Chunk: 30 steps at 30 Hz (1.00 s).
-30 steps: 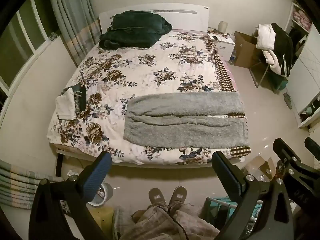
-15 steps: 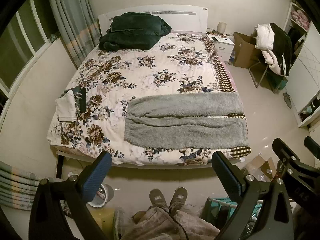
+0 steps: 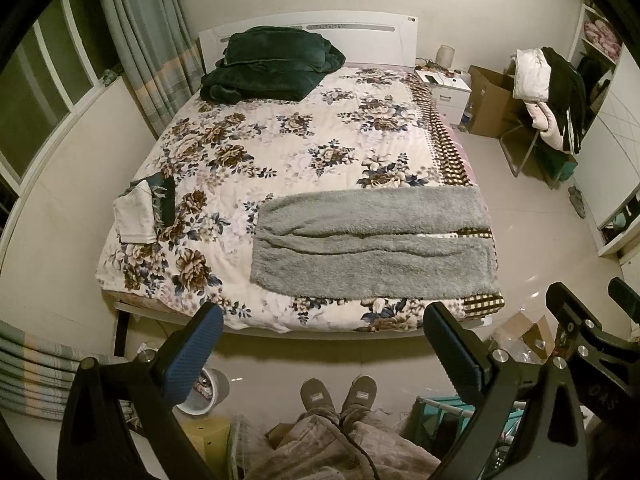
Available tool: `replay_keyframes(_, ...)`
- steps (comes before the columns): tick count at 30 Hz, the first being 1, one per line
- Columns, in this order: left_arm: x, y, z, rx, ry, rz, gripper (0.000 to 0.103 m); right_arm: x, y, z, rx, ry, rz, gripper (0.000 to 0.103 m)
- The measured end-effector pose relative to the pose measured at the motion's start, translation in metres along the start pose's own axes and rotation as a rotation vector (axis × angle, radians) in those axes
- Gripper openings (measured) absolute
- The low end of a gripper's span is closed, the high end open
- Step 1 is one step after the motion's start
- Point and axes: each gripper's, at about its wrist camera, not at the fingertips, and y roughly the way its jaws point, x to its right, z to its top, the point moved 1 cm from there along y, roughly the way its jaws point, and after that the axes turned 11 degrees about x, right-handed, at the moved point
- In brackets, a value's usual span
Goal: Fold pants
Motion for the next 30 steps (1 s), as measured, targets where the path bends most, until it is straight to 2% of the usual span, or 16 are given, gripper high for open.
replay_keyframes(30,0.000,0.001,0.010,0.001,-0.010,-0.008,0.102,0.009,0.005,0.006,-0.008,-0.007,-0.004,0.103)
